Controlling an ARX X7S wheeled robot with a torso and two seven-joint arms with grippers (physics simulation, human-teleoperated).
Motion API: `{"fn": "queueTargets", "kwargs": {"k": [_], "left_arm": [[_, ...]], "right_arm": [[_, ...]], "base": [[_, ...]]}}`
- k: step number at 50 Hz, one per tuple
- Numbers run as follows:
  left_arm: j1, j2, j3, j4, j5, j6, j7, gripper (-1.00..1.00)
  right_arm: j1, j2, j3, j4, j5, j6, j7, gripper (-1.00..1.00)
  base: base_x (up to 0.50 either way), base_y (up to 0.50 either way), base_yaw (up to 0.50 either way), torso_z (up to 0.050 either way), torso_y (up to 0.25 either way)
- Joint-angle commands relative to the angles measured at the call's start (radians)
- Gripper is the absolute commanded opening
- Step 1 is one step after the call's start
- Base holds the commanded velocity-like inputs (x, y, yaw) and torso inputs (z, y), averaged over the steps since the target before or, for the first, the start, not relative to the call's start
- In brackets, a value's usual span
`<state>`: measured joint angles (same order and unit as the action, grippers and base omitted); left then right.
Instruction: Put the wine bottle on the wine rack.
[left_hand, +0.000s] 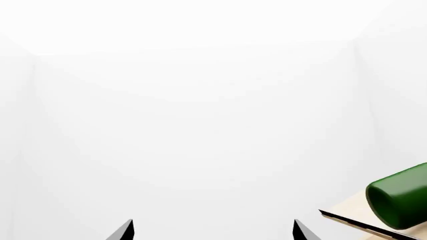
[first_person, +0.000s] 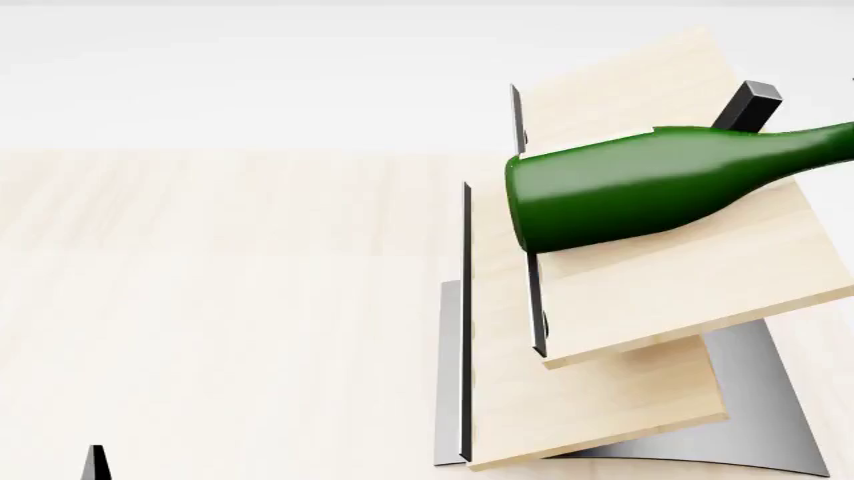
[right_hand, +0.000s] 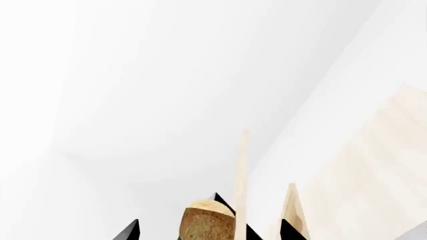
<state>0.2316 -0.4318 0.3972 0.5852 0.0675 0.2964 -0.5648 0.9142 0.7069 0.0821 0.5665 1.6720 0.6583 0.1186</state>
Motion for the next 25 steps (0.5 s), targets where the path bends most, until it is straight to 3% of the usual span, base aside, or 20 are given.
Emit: {"fn": "queueTargets", "kwargs": {"k": [1,25], "left_arm": [[0.000,-0.002,0.001,0.002,0.000,0.000,-0.003,1.00],[-0.002,-0.005,0.006,0.005,0.003,-0.006,-0.007,1.00]], "right_arm": [[-0.027,0.017,0.029,-0.017,0.021,-0.006,0.005,1.00],[-0.267,0.072,0.251,-0.216,0.143,-0.078,0.073,1.00]], "base": [[0.00,0.00,0.00,0.000,0.000],[0.00,0.00,0.00,0.000,0.000]]}}
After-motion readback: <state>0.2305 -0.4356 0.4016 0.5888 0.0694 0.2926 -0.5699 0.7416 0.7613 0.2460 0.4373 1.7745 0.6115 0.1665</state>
